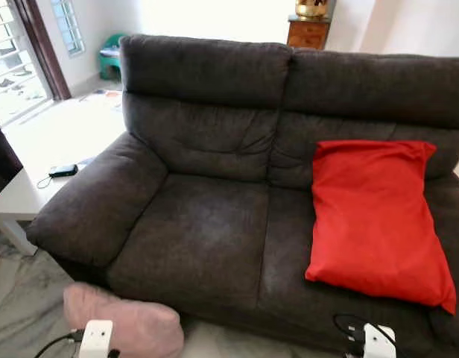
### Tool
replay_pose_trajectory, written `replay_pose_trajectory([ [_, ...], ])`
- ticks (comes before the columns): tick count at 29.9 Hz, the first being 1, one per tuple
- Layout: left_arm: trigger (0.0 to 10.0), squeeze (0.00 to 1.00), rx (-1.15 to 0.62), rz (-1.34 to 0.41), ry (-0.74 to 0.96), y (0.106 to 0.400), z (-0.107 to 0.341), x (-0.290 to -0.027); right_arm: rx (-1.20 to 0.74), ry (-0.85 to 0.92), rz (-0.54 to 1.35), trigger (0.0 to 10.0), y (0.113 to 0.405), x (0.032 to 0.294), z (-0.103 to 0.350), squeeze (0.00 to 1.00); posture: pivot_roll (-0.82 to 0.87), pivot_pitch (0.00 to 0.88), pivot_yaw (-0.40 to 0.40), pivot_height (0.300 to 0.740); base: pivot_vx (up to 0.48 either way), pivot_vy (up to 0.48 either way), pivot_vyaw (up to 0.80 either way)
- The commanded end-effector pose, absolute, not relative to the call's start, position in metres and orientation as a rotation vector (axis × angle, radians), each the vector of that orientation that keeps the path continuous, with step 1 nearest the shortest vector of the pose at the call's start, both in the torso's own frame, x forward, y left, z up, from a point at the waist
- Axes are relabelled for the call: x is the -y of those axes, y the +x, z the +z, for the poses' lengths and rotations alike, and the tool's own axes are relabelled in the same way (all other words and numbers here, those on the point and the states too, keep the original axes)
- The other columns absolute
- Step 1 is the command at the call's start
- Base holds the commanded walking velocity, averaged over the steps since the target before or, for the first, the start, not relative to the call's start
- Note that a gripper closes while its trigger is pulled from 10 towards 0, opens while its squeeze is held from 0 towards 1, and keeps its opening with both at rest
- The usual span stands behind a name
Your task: Move the pillow to the sofa from floor
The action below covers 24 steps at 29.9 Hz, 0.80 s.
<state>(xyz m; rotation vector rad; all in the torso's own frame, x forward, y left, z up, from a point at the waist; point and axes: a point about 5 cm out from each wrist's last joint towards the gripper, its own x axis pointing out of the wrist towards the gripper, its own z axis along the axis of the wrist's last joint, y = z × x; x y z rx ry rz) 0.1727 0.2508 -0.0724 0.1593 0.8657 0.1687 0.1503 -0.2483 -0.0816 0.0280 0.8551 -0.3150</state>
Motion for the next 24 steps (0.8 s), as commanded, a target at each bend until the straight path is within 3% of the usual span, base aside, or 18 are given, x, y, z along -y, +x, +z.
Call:
replay_pose_trajectory([
  [1, 10.0, 0.00, -0.866, 0.180, 0.140, 0.1739, -0.0728, -0.2479, -0.851, 0.026, -0.328, 10.0, 0.1475, 0.2544, -0.0806, 0.00, 0.07, 0.000, 0.001, 0.740, 0.000, 0.300, 0.00],
  [24, 10.0, 0.00, -0.879, 0.176, 0.142, 0.1684, -0.0748, -0.2495, -0.862, 0.021, -0.299, 10.0, 0.1472, 0.2467, -0.0830, 0.00, 0.07, 0.017, 0.006, 0.740, 0.000, 0.302, 0.00],
])
